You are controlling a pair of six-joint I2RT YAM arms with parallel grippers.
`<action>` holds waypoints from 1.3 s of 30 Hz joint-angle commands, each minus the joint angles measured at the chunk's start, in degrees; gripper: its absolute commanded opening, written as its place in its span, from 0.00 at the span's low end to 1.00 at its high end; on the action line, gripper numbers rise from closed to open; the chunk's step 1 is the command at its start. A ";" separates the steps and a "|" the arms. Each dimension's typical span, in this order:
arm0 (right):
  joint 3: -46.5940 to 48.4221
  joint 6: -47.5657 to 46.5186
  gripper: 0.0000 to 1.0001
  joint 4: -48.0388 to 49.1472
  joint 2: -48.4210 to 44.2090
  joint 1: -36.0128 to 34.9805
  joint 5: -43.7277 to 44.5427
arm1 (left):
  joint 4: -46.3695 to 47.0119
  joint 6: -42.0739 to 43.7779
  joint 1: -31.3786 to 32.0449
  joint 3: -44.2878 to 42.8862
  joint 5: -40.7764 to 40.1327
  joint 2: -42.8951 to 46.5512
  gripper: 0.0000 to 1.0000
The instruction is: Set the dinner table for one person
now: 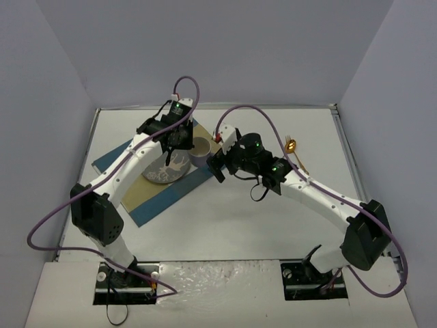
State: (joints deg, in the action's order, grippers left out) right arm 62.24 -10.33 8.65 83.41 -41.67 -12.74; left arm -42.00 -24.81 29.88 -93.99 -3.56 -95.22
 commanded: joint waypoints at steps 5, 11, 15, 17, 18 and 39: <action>-1.20 1.12 1.00 -0.21 -15.51 0.36 5.28 | 5.08 2.15 -6.91 -12.84 -1.92 -4.51 0.00; -4.11 3.34 1.00 -0.15 -20.44 0.42 7.25 | 5.90 3.07 -11.77 -25.79 -0.24 -13.20 0.00; -5.73 4.40 1.00 -0.15 -21.75 0.51 8.12 | 4.62 4.17 -13.13 -36.05 -0.67 -21.46 0.00; -6.05 4.85 1.00 -0.13 -21.80 0.57 8.23 | 4.33 4.19 -13.65 -39.90 -0.57 -23.83 0.00; -6.35 5.17 1.00 -0.13 -21.79 0.62 8.17 | 4.21 4.05 -14.27 -42.02 -0.37 -26.25 0.00; -9.77 9.85 1.00 0.26 -19.57 0.80 7.64 | 12.81 0.26 -18.99 -47.51 3.87 -36.90 0.00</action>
State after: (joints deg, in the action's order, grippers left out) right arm 52.33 -1.79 4.93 62.96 -41.23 -5.76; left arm -38.14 -21.92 11.71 -138.06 -1.04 -134.74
